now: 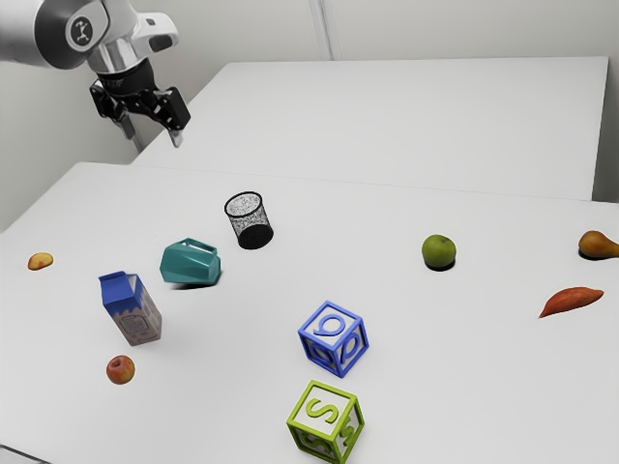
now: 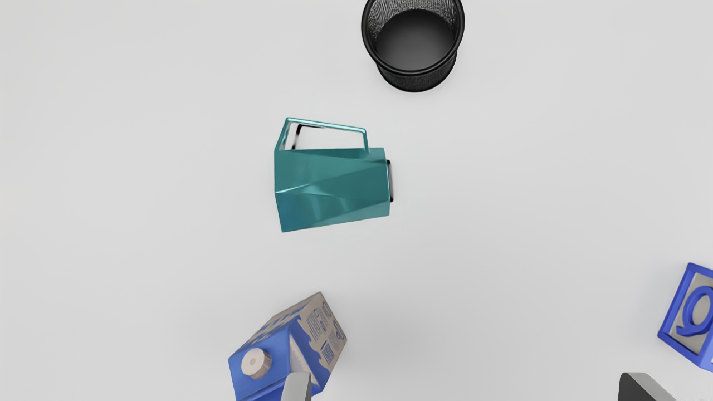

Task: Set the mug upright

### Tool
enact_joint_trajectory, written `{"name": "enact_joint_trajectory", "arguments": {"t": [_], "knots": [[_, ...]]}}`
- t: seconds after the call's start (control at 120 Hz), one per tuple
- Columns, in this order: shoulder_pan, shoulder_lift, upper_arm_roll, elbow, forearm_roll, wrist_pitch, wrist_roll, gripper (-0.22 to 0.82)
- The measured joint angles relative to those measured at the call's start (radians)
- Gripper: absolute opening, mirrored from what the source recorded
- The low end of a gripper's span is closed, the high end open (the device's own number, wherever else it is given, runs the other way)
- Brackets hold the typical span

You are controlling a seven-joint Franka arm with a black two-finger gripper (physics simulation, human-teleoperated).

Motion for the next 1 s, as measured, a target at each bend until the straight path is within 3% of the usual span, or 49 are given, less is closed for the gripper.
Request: {"name": "enact_joint_trajectory", "arguments": {"t": [0.292,0.5,0.733,1.0], "knots": [[0.002,-0.001,0.004,-0.015,0.000,0.021,0.010,0.60],[0.074,-0.013,0.017,-0.079,-0.064,0.033,0.016,0.60],[0.250,0.000,0.027,-0.204,-0.249,0.004,0.039,0.60],[0.395,0.109,0.028,-0.239,-0.385,-0.042,0.112,0.60]]}}
